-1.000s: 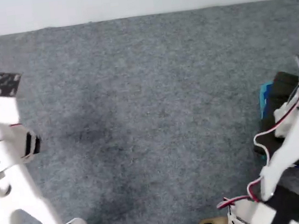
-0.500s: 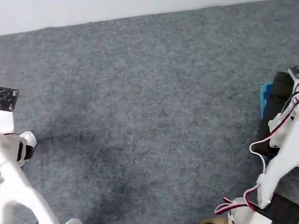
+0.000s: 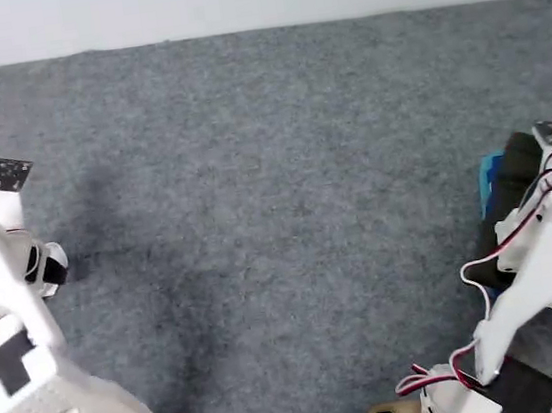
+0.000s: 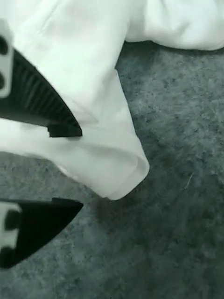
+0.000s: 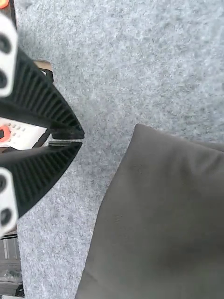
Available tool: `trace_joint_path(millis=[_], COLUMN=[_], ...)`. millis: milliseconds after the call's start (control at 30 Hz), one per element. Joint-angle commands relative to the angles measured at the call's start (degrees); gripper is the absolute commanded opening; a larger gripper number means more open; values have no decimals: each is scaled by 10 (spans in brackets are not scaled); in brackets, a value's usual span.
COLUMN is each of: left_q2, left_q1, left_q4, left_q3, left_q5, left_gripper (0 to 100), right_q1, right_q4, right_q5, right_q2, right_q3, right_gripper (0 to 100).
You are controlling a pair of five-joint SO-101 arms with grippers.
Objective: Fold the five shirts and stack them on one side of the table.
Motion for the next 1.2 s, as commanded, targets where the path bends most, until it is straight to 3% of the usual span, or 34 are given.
trace_joint_path(millis=[0, 200, 400, 500, 900, 1167], left_q2=[33, 79, 31, -38, -256, -255], left_q1=[1, 13, 77, 125, 421, 631], left_q4=[3, 9, 90, 125, 213, 161], left_q3=[-65, -138, -154, -155, -153, -153], left_q5=[16, 25, 25, 69, 175, 244], left_gripper=[178, 9, 13, 13, 13, 13], right_q1=[-2, -2, -4, -5, -5, -3], right_q4=[25, 24, 23, 23, 23, 23], right_q5=[-5, -5, -5, -5, -4, -4], right_q2=[-31, -46, -56, -62, -93, -93], right_q3=[-2, -2, -2, -2, -2, -2], right_gripper=[9, 9, 9, 9, 9, 9])
